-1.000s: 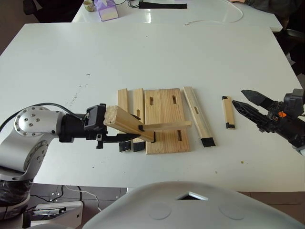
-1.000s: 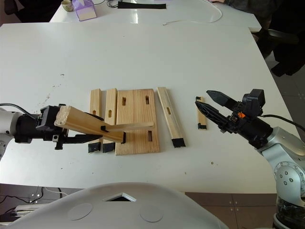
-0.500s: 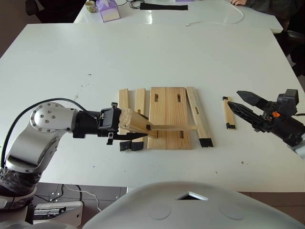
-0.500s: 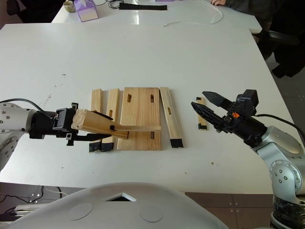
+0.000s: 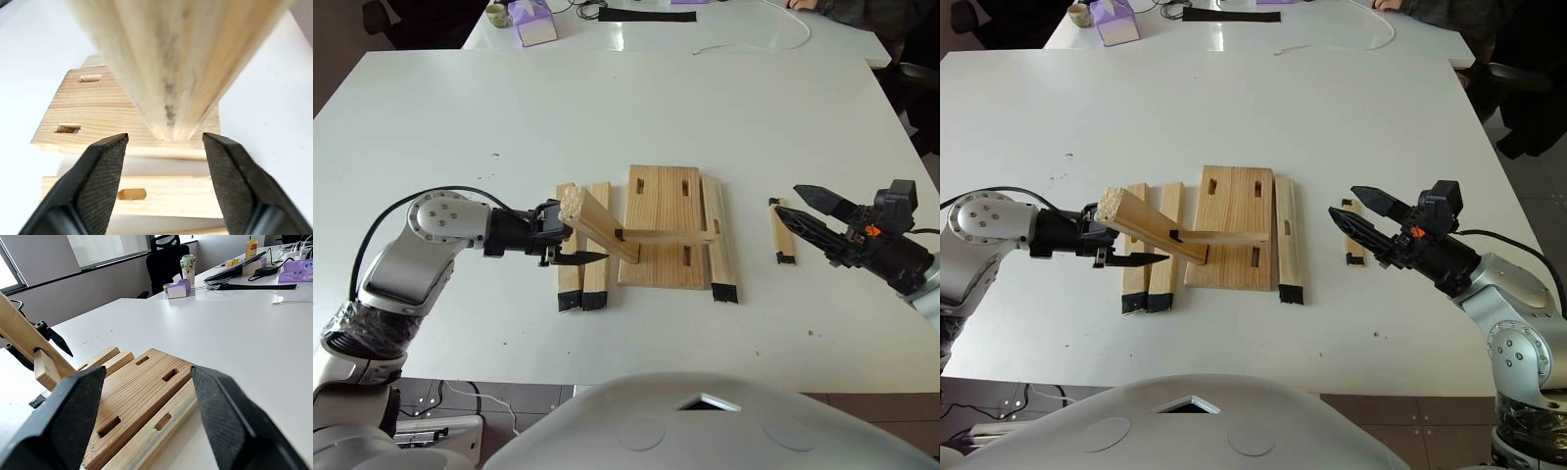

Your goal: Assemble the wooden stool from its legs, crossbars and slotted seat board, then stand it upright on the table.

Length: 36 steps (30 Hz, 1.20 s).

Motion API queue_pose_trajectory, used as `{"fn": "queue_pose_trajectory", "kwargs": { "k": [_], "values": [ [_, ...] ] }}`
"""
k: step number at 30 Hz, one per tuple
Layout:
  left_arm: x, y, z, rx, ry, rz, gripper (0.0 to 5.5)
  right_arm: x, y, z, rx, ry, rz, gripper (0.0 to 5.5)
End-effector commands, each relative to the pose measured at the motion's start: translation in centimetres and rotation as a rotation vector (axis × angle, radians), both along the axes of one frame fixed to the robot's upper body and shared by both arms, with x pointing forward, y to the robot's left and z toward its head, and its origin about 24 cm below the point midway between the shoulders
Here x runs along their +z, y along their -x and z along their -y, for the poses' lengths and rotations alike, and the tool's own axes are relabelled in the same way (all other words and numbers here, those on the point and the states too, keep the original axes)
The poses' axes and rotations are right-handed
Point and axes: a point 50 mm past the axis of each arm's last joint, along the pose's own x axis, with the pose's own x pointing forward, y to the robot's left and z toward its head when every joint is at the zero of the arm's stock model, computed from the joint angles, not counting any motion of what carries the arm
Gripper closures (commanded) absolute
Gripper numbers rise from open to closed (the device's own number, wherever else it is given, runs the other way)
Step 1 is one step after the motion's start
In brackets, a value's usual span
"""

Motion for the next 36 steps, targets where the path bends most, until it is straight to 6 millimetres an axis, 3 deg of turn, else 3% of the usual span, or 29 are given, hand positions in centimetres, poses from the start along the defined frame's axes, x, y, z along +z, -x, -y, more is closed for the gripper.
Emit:
{"fn": "queue_pose_trajectory", "kwargs": {
  "k": [1,5,8,12,17,24,30,36],
  "values": [
    [0.7,0.3,-0.8,0.068,-0.016,0.019,2.15,-0.1,0.2,-0.1,-0.009,0.013,0.008,2.33],
    [0.5,1.8,-2.6,0.26,-0.007,-0.061,2.15,-0.5,0.9,0.1,-0.045,0.019,0.004,2.33],
    [-1.3,3.9,-3.4,0.445,-0.019,-0.182,2.15,-1.0,1.4,0.1,-0.073,0.029,0.002,2.33],
    [-2.4,5.6,-2.2,0.661,0.037,-0.297,2.15,-1.4,2.0,-0.3,-0.094,0.028,-0.001,2.33],
    [-3.7,6.5,-1.7,0.777,-0.024,-0.323,2.15,-1.4,2.2,-0.4,-0.118,0.022,0.004,2.33],
    [-4.3,5.7,-4.4,0.825,-0.167,-0.258,2.15,-1.6,2.7,-0.4,-0.142,0.017,0.0,2.33],
    [-3.9,3.8,-7.2,0.821,-0.23,-0.221,2.15,-1.9,2.9,-0.7,-0.153,0.009,-0.003,2.33],
    [-3.3,2.6,-7.9,0.829,-0.18,-0.252,2.15,-2.0,3.1,-0.8,-0.159,0.008,-0.007,2.33]
  ]
}}
